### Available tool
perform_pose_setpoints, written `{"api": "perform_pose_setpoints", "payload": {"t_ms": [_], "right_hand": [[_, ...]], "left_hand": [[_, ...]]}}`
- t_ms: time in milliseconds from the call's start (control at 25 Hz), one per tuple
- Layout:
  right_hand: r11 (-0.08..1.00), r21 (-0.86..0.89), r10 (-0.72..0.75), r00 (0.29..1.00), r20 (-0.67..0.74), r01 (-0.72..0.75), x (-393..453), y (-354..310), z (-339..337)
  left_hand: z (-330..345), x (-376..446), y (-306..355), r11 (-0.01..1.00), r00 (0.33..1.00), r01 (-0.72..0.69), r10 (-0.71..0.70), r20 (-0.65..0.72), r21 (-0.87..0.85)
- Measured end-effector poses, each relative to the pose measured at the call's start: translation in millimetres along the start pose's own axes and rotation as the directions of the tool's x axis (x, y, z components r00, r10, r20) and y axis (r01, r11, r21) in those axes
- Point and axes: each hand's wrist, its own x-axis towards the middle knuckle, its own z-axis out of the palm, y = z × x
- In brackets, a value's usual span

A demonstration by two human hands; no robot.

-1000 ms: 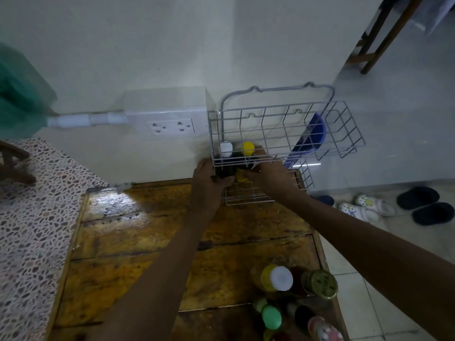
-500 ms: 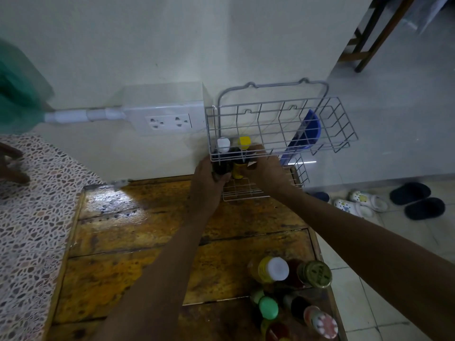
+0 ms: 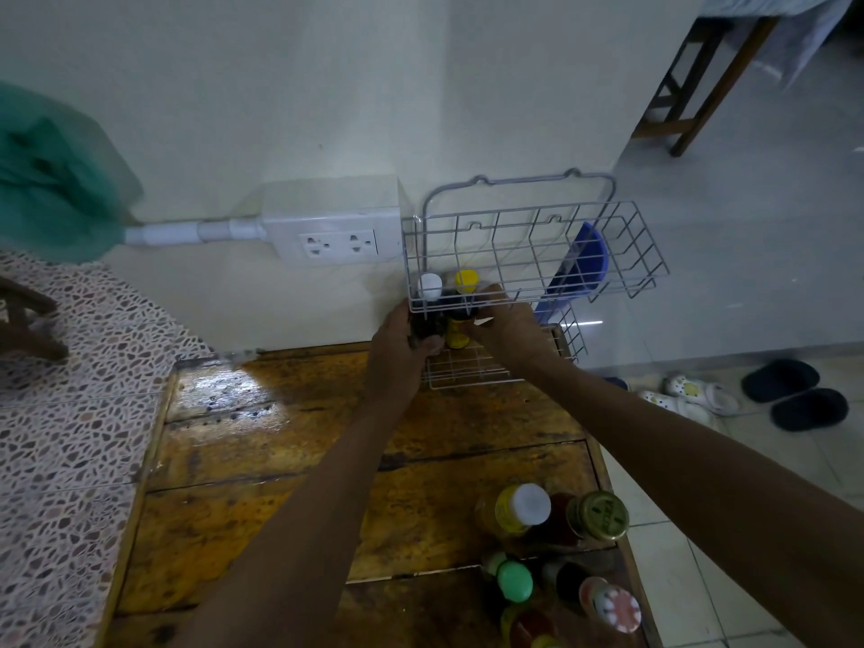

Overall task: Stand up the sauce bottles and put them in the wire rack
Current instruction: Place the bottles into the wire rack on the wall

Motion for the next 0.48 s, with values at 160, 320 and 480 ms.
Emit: {"api": "perform_pose_setpoints", "payload": {"t_ms": [160, 320, 480], "right_hand": [[0.998, -0.023, 0.058, 0.998, -0.014, -0.058, -1, 1, 3], [0.992, -0.084, 0.1, 0.995, 0.018, -0.098, 0, 4, 6], [0.991, -0.084, 0.103, 0.994, 0.021, -0.101, -1, 3, 6]], "left_hand": [[2, 0, -4, 1.0, 1.0, -0.021, 0.021, -0.009, -0.005], [4, 1, -9, 0.999, 1.0, -0.019, 0.02, -0.01, 0.038], [3, 2, -14, 0.999, 0.999, -0.025, 0.024, 0.032, 0.03]]}}
